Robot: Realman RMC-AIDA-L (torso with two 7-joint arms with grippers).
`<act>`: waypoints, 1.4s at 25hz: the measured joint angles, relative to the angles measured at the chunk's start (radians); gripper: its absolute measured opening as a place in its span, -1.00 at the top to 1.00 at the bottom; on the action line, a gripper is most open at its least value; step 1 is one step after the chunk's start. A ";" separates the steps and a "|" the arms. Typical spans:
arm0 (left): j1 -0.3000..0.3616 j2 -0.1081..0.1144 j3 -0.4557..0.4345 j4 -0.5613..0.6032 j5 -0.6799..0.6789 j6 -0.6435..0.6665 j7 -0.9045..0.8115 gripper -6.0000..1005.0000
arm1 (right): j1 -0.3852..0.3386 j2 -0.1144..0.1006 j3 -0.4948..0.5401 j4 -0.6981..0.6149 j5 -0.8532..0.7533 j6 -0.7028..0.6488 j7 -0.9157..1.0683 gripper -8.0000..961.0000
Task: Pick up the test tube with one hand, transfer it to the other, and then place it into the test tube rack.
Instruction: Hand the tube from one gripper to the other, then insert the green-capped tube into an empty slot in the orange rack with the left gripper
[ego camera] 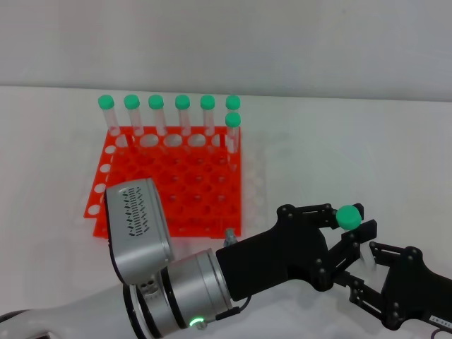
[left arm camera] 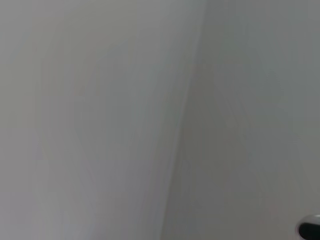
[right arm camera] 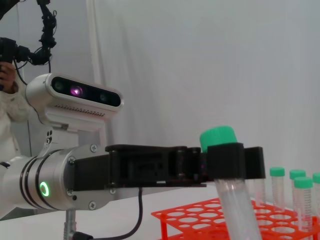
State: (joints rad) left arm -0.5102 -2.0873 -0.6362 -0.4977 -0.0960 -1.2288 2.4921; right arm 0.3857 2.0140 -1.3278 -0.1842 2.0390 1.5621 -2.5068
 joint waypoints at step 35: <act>0.098 0.002 -0.369 0.060 -0.313 -0.006 0.304 0.57 | -0.155 -0.015 0.496 -0.011 0.018 -0.136 -0.038 -0.58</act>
State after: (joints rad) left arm -0.4124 -2.0850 -1.0055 -0.4377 -0.4090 -1.2352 2.7957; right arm 0.2305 1.9995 -0.8323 -0.1948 2.0567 1.4261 -2.5448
